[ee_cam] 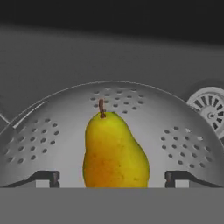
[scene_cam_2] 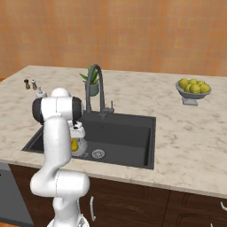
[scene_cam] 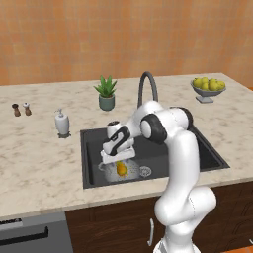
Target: Put the colander in the sink, put the pear in the colander, and turn on the sink faucet and pour water over the colander.
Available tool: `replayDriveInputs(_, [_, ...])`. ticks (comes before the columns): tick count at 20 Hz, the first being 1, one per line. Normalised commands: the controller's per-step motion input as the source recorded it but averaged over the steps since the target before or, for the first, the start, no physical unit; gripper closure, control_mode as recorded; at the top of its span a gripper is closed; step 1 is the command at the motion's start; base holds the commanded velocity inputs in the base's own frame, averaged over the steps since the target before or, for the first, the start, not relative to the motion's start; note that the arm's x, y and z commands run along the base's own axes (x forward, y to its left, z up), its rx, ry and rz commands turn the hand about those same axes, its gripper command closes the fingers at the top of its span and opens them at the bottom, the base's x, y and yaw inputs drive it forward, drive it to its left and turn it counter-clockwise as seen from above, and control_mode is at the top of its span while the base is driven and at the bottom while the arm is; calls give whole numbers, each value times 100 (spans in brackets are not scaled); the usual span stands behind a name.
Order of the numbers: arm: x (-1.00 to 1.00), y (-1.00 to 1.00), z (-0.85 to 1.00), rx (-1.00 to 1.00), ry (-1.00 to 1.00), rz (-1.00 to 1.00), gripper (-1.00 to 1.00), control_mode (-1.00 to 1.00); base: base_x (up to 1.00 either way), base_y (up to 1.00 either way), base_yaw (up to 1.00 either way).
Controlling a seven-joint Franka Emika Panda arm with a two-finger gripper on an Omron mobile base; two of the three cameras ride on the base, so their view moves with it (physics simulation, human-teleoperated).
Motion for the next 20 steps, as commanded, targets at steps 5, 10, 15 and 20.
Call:
replayDriveInputs(5, [-44,0,34,3,-4,0,-100,-100,0,0,0])
replayDriveInputs(10, [-23,0,81,0,-8,0,-100,-100,0,0,0])
replayDriveInputs(15, [-37,0,94,0,-4,-2,-100,-100,0,0,0])
replayDriveInputs(20, [-59,0,86,6,0,-11,-100,-100,0,0,0])
